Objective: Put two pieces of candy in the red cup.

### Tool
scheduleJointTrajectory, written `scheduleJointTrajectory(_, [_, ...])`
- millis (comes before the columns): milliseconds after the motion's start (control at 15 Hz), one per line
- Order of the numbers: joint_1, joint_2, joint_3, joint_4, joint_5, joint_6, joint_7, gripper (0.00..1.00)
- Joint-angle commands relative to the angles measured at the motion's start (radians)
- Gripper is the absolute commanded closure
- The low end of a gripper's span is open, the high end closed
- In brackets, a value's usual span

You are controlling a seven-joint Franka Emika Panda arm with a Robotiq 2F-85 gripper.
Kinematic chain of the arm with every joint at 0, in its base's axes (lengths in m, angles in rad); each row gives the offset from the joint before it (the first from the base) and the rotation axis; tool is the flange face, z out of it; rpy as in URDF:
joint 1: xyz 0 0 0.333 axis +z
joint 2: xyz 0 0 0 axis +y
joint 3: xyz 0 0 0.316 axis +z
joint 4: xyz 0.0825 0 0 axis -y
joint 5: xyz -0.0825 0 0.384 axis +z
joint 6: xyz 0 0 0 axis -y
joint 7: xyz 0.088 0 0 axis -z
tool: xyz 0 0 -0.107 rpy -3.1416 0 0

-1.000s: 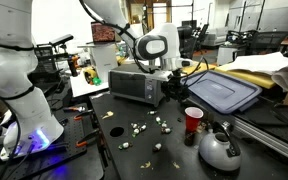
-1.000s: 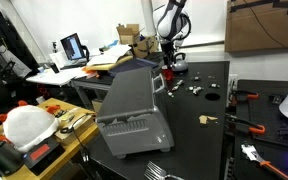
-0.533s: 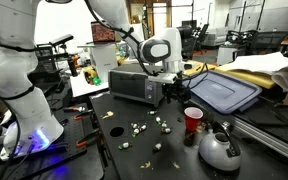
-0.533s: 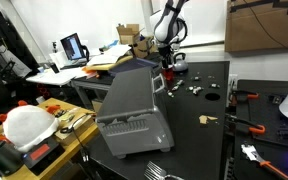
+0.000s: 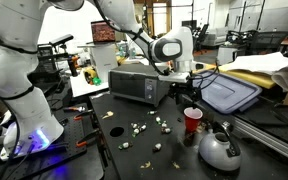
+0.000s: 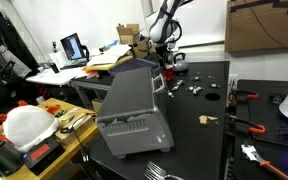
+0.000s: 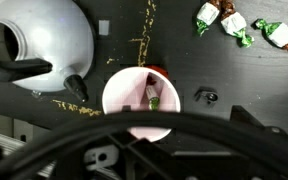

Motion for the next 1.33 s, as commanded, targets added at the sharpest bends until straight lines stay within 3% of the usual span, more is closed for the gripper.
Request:
scheduleJointTrajectory(0, [-0.04,0.066,0.03,0.113,0.018,-0.079,-0.057,0.0])
scheduleJointTrajectory(733, [-0.115,0.198,0.097,0.281,0.084,-0.178,-0.139,0.0])
scheduleJointTrajectory(1133, [-0.127,0.233,0.098,0.281,0.08,-0.188,-0.144,0.0])
scheduleJointTrajectory(1200, [-0.124,0.225,0.098,0.264,0.076,-0.182,-0.145,0.25])
scheduleJointTrajectory(1267, [-0.123,0.22,0.1,0.252,0.075,-0.177,-0.152,0.26])
